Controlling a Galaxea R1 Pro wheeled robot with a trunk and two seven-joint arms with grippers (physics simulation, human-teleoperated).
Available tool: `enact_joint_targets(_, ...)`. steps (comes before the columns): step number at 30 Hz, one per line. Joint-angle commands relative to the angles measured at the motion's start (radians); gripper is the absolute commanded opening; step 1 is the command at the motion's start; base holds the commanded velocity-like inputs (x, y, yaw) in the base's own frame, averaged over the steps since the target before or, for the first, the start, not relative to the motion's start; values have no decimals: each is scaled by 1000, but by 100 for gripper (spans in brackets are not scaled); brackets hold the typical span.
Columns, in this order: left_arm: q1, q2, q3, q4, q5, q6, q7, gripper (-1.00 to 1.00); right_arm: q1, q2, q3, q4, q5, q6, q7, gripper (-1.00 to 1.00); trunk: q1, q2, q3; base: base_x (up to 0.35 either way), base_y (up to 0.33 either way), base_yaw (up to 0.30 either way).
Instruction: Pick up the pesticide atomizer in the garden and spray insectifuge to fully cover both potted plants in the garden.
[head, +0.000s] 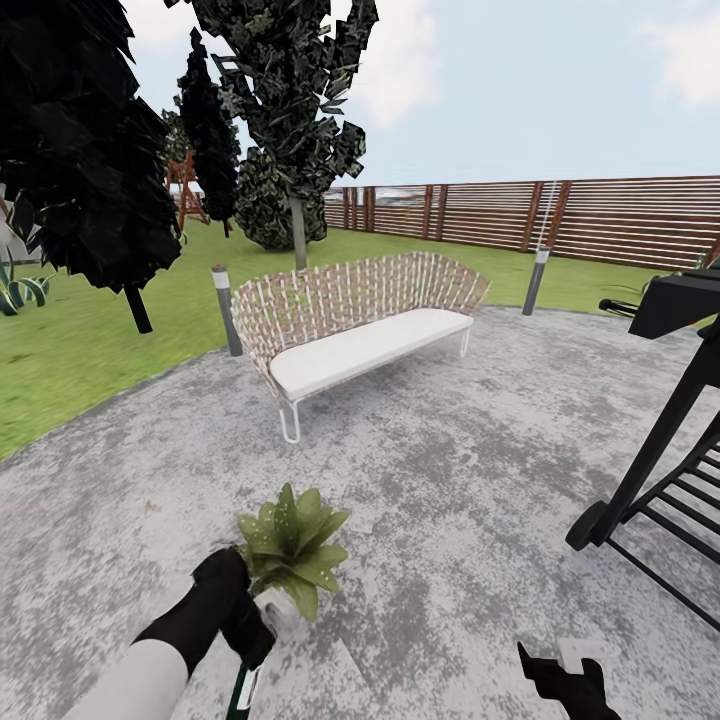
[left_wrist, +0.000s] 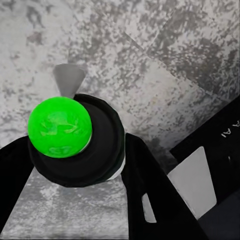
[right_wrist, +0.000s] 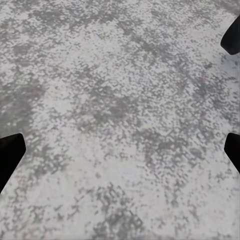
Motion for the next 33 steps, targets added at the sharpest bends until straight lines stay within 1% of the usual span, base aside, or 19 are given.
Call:
enact_joint_targets(1,11,0,0,0,-5,6,15,-100,-1,1,-8,-2,7,-4,8,100,0,0,-1,0,0,0)
enact_joint_targets(3,26,0,7,0,1,5,55,-100,-1,1,-8,-2,7,-4,8,100,0,0,-1,0,0,0)
enact_joint_targets(4,29,-2,21,0,14,5,74,-100,-1,1,-9,-2,6,-4,8,100,0,0,-1,0,0,0)
enact_joint_targets(6,32,-4,60,-7,43,5,105,-100,-1,1,-9,-2,7,-5,8,100,0,0,-1,0,0,0)
enact_joint_targets(7,30,-8,73,-11,51,5,118,-100,-1,1,-9,-2,6,-4,8,100,0,0,-1,0,0,0)
enact_joint_targets(9,23,-14,85,-15,57,8,131,-100,-1,1,-9,-2,6,-4,8,100,0,0,-1,0,0,0)
enact_joint_targets(13,15,-23,87,-16,59,15,135,-100,-1,0,-9,-1,7,-4,8,100,0,0,-1,0,0,0)
enact_joint_targets(15,-22,-25,89,-16,60,17,135,-100,-1,-1,-10,-1,7,-3,8,100,0,0,-1,0,0,0)
enact_joint_targets(17,-35,-24,90,-15,60,17,134,-100,-1,-4,-9,0,7,-3,8,100,0,0,-1,0,0,0)
enact_joint_targets(22,-27,-19,81,-6,48,15,136,-100,-1,-17,-9,0,7,-3,8,100,0,0,-1,0,0,0)
enact_joint_targets(26,-27,-11,81,-4,47,16,133,-100,-1,-18,-7,1,7,-4,8,100,0,0,-1,0,0,0)
enact_joint_targets(31,-27,-11,83,-4,47,18,133,-100,-1,-18,-8,1,7,-4,8,100,0,0,-3,0,0,0)
enact_joint_targets(33,-27,-12,80,-4,47,20,133,-100,-1,-18,-8,1,6,-4,8,100,4,-7,-9,0,0,0)
